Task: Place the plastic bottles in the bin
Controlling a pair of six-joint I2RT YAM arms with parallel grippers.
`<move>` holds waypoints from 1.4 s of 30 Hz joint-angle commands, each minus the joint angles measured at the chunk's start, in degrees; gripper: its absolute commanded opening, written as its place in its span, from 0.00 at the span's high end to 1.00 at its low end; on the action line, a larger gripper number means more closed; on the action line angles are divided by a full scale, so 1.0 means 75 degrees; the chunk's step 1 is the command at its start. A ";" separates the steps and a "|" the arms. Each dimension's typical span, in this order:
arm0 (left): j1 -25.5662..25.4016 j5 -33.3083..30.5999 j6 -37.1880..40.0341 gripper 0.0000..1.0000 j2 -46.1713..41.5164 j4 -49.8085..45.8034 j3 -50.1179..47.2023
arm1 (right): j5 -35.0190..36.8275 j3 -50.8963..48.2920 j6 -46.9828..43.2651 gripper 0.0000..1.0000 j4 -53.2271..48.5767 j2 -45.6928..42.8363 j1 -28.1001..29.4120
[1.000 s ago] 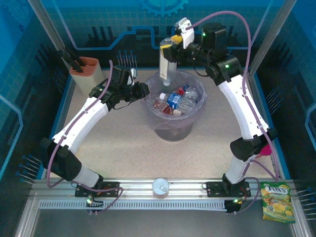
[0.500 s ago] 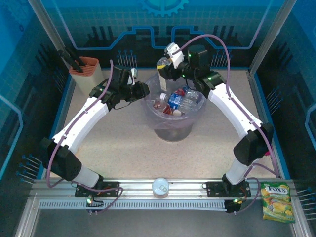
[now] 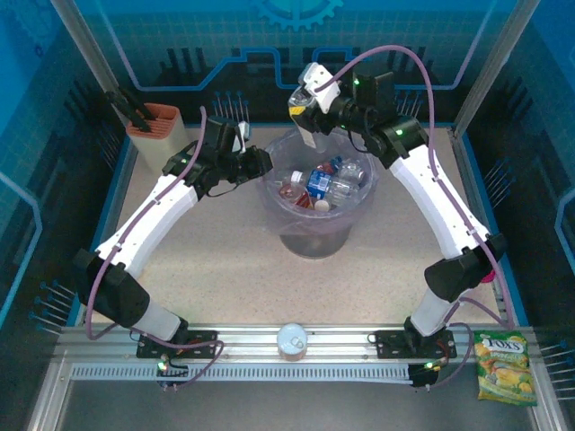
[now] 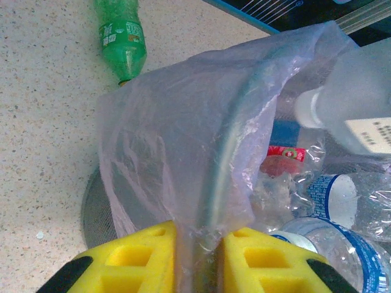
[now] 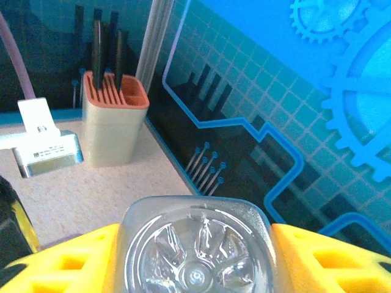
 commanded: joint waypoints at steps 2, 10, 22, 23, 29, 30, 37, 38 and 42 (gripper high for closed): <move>0.0046 -0.0066 0.0169 0.76 0.0045 -0.0293 0.0272 | 0.0778 0.0669 -0.1571 0.63 -0.1370 0.0282 0.0141; 0.0044 -0.0117 0.0194 0.77 0.0015 -0.0393 0.0354 | 0.1397 0.1671 -0.2647 0.65 -0.3415 0.0992 0.0452; 0.0050 -0.0175 0.0169 0.77 -0.0005 -0.0415 0.0419 | 0.0130 0.1952 -0.1671 0.18 -0.3615 0.1011 0.0774; 0.0046 -0.0176 0.0169 0.77 -0.0021 -0.0400 0.0413 | 0.0002 0.2069 -0.1526 0.14 -0.3598 0.1004 0.0763; 0.0047 -0.0187 0.0187 0.77 -0.0091 -0.0414 0.0402 | -0.0584 0.2484 -0.0578 0.22 -0.3401 0.1111 0.0297; 0.0048 -0.0187 0.0189 0.77 -0.0113 -0.0408 0.0391 | -0.0775 0.2561 -0.0248 0.28 -0.3311 0.1189 0.0150; 0.0052 -0.0116 0.0183 0.78 -0.0116 -0.0347 0.0320 | -0.1204 0.3769 0.1241 0.61 -0.3518 0.2359 -0.0218; 0.0052 -0.0123 0.0180 0.78 -0.0125 -0.0339 0.0308 | -0.1240 0.3884 0.1317 0.61 -0.3607 0.2508 -0.0255; 0.0049 -0.0158 0.0171 0.79 -0.0160 -0.0340 0.0284 | -0.1538 0.3619 0.1165 0.61 -0.3798 0.2653 -0.0261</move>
